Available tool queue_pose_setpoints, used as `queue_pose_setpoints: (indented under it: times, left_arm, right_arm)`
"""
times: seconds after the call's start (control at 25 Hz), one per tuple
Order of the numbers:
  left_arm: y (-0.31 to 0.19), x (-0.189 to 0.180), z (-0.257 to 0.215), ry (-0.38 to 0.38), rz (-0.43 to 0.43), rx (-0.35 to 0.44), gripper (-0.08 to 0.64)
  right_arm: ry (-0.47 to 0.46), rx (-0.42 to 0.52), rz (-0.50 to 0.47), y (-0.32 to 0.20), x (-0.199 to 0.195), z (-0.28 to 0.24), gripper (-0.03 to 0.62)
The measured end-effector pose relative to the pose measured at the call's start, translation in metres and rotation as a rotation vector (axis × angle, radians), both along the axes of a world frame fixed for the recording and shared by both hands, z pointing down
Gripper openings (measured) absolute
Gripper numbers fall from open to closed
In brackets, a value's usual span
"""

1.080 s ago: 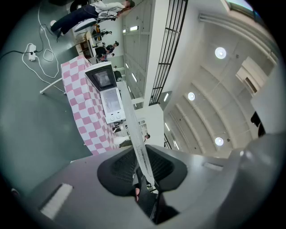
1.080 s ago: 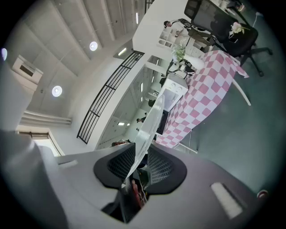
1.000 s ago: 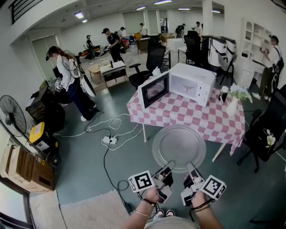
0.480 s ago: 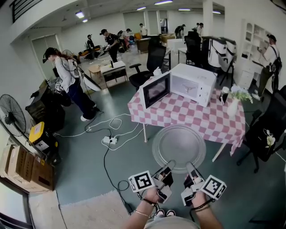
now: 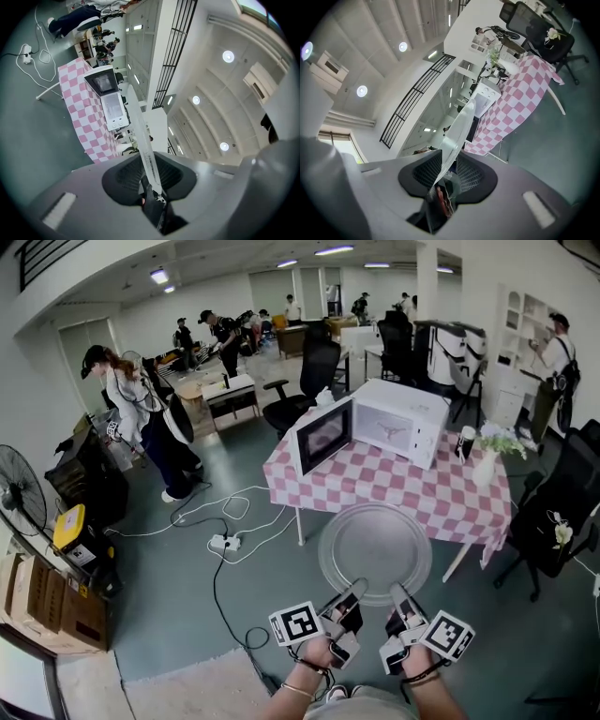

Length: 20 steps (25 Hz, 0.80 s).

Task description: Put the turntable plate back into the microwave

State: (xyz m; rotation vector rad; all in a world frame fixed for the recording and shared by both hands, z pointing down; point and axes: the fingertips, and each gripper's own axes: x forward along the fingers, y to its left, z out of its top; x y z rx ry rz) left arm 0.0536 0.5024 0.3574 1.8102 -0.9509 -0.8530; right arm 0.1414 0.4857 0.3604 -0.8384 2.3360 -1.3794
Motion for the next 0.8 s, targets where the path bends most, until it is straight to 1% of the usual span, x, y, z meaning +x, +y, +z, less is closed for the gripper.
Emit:
queue_pose_setpoints:
  times: [0.16, 0.28, 0.4, 0.48, 0.52, 0.72, 0.8]
  left_arm:
    - [-0.005, -0.004, 0.003, 0.011, 0.01, -0.004, 0.064]
    - [-0.008, -0.005, 0.009, 0.044, 0.015, -0.042, 0.066]
    - [-0.018, -0.011, 0.01, 0.009, 0.021, -0.022, 0.066]
    - [-0.028, -0.012, 0.01, 0.011, 0.023, -0.022, 0.067]
    - [-0.033, -0.013, 0.011, 0.013, 0.023, -0.024, 0.067]
    - [-0.064, -0.017, 0.013, 0.01, 0.018, -0.027, 0.067]
    - [-0.08, -0.018, 0.014, 0.015, 0.013, -0.037, 0.067]
  right_arm:
    - [0.007, -0.002, 0.014, -0.005, -0.004, 0.002, 0.092]
    - [0.013, -0.012, 0.019, -0.008, -0.007, 0.005, 0.092]
    - [0.023, -0.029, 0.032, -0.016, -0.009, 0.009, 0.092]
    - [0.049, -0.075, 0.057, -0.024, -0.006, 0.017, 0.092]
    - [0.053, -0.084, 0.061, -0.029, -0.006, 0.019, 0.092]
    - [0.012, -0.023, 0.024, -0.063, -0.016, 0.011, 0.092]
    - [0.012, -0.023, 0.022, -0.079, -0.018, 0.012, 0.092]
